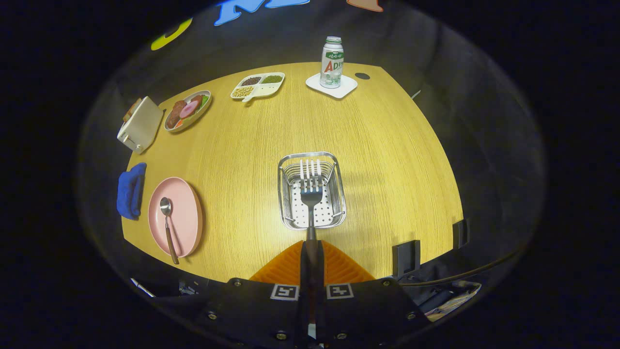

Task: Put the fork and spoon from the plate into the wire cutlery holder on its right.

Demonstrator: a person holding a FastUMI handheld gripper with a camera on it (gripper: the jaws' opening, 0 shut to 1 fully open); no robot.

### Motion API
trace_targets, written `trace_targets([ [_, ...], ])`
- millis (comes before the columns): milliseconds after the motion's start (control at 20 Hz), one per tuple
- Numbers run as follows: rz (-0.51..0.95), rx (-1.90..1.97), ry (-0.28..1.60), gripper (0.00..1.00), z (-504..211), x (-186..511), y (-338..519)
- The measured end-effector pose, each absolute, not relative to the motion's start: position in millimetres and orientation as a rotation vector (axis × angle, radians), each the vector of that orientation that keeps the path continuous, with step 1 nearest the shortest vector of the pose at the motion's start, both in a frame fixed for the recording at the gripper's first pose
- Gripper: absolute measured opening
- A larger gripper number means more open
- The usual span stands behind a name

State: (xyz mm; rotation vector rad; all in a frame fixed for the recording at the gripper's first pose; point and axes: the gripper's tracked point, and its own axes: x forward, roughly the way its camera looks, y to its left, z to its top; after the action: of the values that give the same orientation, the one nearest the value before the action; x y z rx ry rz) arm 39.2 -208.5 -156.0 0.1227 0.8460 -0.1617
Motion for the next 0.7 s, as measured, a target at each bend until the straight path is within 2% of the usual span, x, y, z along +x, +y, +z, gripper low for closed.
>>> trace_targets([
  [700,-0.148,0.166,1.035,0.07,-166.4,43.8,-213.0],
])
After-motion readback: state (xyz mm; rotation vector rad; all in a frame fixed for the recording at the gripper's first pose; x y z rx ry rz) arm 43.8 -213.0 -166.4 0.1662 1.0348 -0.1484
